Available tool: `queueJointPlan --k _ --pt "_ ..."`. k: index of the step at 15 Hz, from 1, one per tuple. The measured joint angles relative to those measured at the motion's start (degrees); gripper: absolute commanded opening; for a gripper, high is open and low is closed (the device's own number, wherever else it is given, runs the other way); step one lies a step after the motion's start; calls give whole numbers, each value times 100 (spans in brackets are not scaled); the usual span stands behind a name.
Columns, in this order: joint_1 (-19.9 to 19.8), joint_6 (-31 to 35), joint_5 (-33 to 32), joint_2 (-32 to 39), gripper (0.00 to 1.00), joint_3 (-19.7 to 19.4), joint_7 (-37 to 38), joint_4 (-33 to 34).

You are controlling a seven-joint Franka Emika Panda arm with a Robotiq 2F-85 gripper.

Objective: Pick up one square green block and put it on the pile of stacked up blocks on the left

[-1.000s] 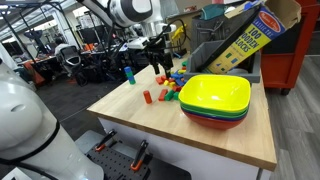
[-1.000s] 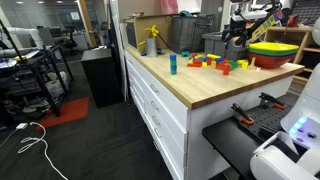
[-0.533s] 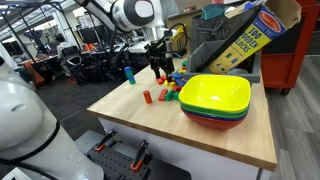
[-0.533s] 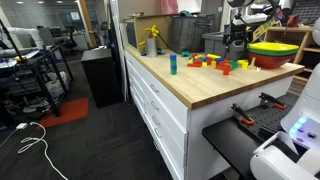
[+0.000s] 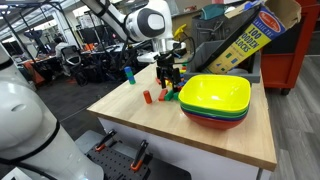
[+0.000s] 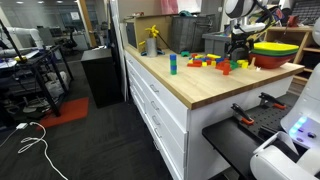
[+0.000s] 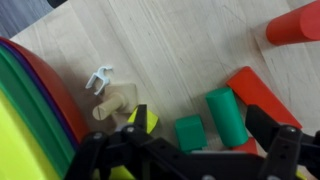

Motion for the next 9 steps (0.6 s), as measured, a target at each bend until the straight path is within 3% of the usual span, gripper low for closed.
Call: queueJointPlan --k 9 --pt "13 5 -23 698 100 -169 -43 544"
